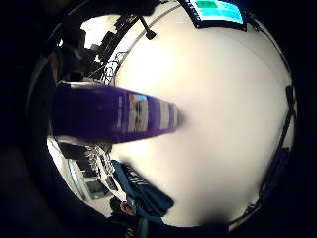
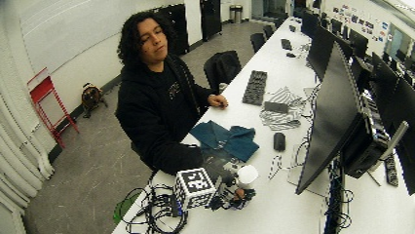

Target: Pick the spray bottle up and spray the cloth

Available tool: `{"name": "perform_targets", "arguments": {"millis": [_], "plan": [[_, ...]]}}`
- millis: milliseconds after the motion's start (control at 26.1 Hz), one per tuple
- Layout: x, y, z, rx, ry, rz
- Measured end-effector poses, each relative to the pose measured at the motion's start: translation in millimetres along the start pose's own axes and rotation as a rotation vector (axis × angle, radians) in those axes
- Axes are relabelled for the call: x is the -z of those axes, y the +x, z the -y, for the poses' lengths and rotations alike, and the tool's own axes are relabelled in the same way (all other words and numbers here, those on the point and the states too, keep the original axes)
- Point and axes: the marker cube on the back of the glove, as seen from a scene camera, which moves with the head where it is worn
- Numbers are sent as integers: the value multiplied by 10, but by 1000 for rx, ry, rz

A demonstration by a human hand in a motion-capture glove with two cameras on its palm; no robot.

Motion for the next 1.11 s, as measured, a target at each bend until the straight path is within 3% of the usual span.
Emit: {"name": "perform_targets", "arguments": {"millis": [383,727,1110], "plan": [[-141,78,110,51,-162,174],[-335,45,246,166,36,185],[-70,-257,-127,298,-73,118]]}}
